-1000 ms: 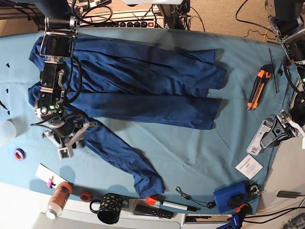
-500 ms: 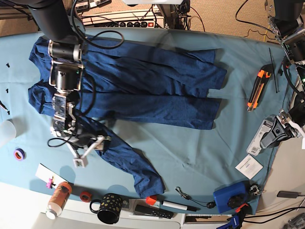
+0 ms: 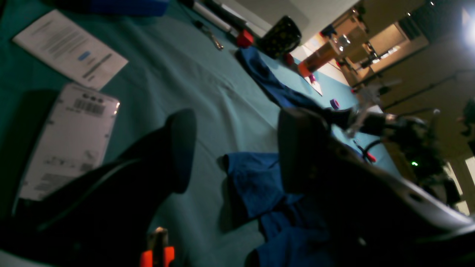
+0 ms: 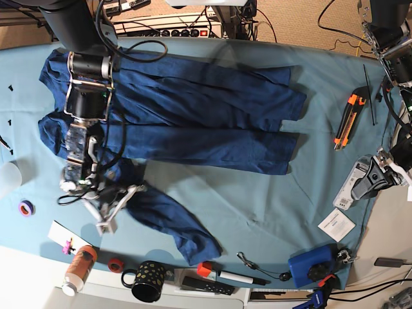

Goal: Layout the t-shirt on the table in an organized manner, then fold the t-shirt properly
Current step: 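Lift the sleeve with the right gripper and fold it onto the shirt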

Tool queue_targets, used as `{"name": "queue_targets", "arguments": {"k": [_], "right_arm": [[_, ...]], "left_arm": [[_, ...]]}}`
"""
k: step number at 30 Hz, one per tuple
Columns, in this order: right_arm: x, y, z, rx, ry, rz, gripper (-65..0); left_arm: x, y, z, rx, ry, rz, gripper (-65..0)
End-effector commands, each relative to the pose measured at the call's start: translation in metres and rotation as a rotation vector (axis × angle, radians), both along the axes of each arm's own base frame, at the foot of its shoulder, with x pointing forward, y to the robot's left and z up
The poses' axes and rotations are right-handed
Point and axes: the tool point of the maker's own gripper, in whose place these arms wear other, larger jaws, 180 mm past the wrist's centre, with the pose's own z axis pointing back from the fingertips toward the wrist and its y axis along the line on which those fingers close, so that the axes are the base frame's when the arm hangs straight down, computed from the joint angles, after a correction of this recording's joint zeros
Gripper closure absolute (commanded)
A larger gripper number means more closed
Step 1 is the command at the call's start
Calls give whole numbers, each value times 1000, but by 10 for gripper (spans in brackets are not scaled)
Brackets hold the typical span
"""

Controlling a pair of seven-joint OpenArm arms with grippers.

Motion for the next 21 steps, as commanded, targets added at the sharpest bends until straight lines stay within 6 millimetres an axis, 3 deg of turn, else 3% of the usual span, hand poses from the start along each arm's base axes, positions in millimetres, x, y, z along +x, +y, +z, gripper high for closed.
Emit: {"name": "queue_targets", "arguments": {"k": [1,5,14,21], "right_arm": [[8,-2,30,-9,-78,9,0],[-24,9,50,-28,-93,53,0],[-118,59,53,29,-62,211,0],[-177,78,59,-4,-80,284,0]], "left_arm": [[6,8,23,6,-68,11,-334],[6,8,24,6,-69,12,-334],[6,8,24,6,-69,12,-334],[6,8,24,6,-69,12,-334]]}}
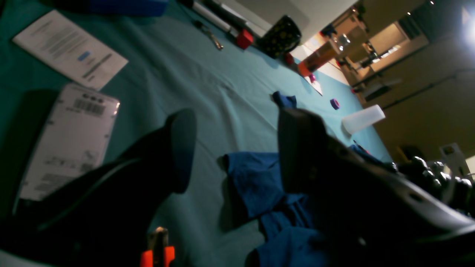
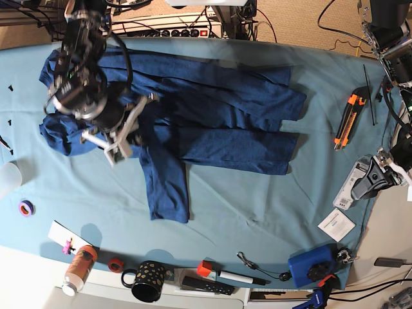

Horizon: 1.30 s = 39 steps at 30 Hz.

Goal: Layout the t-shirt on the table in an organized manner, then fold the t-shirt properly
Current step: 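Lift the sleeve with the right gripper and fold it onto the shirt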

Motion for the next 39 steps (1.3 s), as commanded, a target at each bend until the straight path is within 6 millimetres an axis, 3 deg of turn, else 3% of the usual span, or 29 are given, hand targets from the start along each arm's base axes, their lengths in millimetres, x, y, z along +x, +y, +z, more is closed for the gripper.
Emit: {"name": "queue_targets", "arguments": {"k": [1,8,9,11,12,15,19,21,29,33,37,39], "right_arm": [[-1,4,12,10,-45,12,0],[-22,11,0,38,2,31,0],[-24,11,0,36,2,37,-26],[-23,16,2,52,-20,52,-233],[-19,20,8,78,-56,58,-302],[-1,29,34,141,-211,62,-322],[39,1,61,76,-339,-116,-322],[59,-12,60,85,-350,-191,-322],[137,-34,-31,235,-76,-365,-322],[164,-52,-43,329,-18,-457,-322],[177,-70,-56,453,45,-550,-322],[177,-67,-72,515,110,-560,-322]], "left_arm": [[6,8,23,4,-67,13,-334],[6,8,23,4,-67,13,-334],[6,8,23,4,-67,13,-334],[6,8,23,4,-67,13,-334],[6,8,23,4,-67,13,-334],[6,7,23,1,-66,11,-334],[5,4,20,-7,-61,9,-334],[5,1,17,-17,-56,6,-334],[4,-50,-6,-41,4,-123,-334],[1,-78,-18,-48,36,-193,-334],[1,-86,-19,-68,34,-201,-334],[1,-88,-17,-83,26,-202,-334]]}}
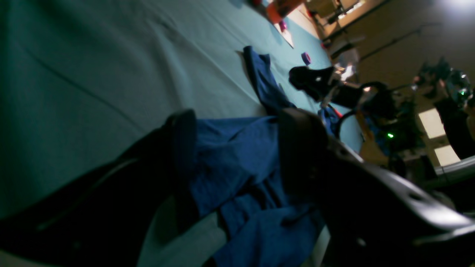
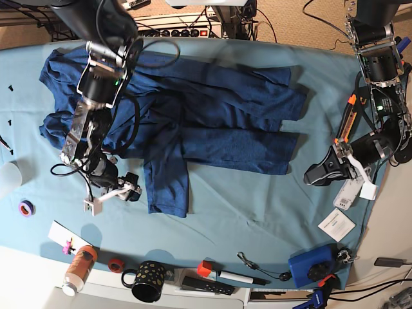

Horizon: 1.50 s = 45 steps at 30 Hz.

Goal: Layout the t-shirt on the table in an organized manner, then fold the t-shirt properly
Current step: 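Lift the sleeve with the right gripper and fold it onto the shirt, then carry the folded sleeve with the right gripper toward the left gripper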

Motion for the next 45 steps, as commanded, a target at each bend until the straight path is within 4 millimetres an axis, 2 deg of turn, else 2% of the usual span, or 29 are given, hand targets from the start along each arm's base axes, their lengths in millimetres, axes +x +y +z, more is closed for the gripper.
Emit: {"name": "queue_targets", "arguments": {"k": [1,4,8,9,10,12,18,21,25,29,32,35,38,45], "right_arm": [[12,6,12,40,-42,19,-322],[6,30,-8,136,-2,78,-322],[2,63,-15,177,2,149,-319],[2,72,-14,179,0,172,-284],[1,81,-13,178,-8,206,-208],[0,99,-10,180,-24,275,-4],[-19,151,12,224,-68,554,0],[-32,160,21,186,-48,649,0],[-44,167,37,101,-126,702,0],[-74,188,53,21,-216,791,0],[-105,220,62,-2,-276,897,0],[-135,253,58,-42,-291,1013,0],[-152,282,48,-99,-305,1088,0],[-157,330,57,-161,-363,1090,0]], "left_arm": [[9,5,24,-28,-69,15,-334],[9,3,24,-36,-71,9,-334],[9,1,25,-40,-72,8,-334],[9,1,25,-40,-72,8,-334],[9,1,25,-40,-72,8,-334],[9,1,25,-40,-72,8,-334],[9,1,24,-38,-71,8,-334],[9,1,22,-25,-65,7,-334],[9,1,22,-25,-65,7,-334],[9,1,22,-25,-65,7,-334],[9,1,22,-25,-65,7,-334],[9,1,22,-25,-65,7,-334],[9,1,22,-25,-64,6,-334],[8,1,21,-22,-61,2,-334]]}}
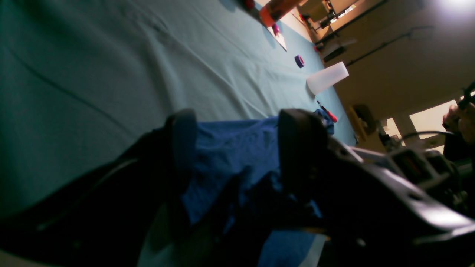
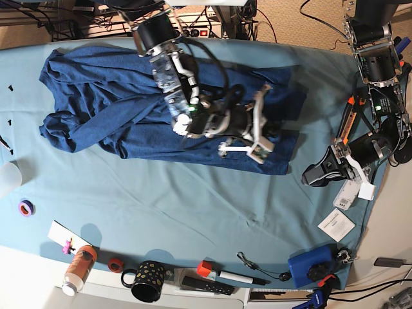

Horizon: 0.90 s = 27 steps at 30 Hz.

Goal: Layout the t-shirt on the table in an organized manner, then fold the t-shirt properly
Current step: 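Carry the folded sleeve with the right gripper toward the left gripper, then open the right gripper and raise it off the sleeve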

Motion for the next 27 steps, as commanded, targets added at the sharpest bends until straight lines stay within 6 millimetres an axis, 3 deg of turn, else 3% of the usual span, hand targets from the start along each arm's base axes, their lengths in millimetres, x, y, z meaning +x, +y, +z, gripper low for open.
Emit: {"name": "queue_targets", "arguments": {"k": [1,8,11,12,16,19,23,27], "right_arm": [[10,10,21,56,-50,-17,0],[8,9,15,8,-44,-15,0],[9,8,14,5,-42,-21,-272],[11,7,14,6,-42,-27,-309],[26,-10,19,20,-45,-97,-310],[48,-37,39,59,-88,-201,-310],[73,-81,77,182,-138,-355,-310],[83,-118,89,250,-123,-461,-310]], "left_arm": [[8,6,20,-4,-60,9,-334],[8,7,20,-2,-59,10,-335],[8,7,20,-2,-59,9,-349],[8,7,20,0,-58,8,-362],[4,12,16,23,-44,0,-374],[0,23,15,38,-35,9,-374],[-16,30,-2,79,24,-14,-374],[-40,27,-27,85,104,-36,-374]]}}
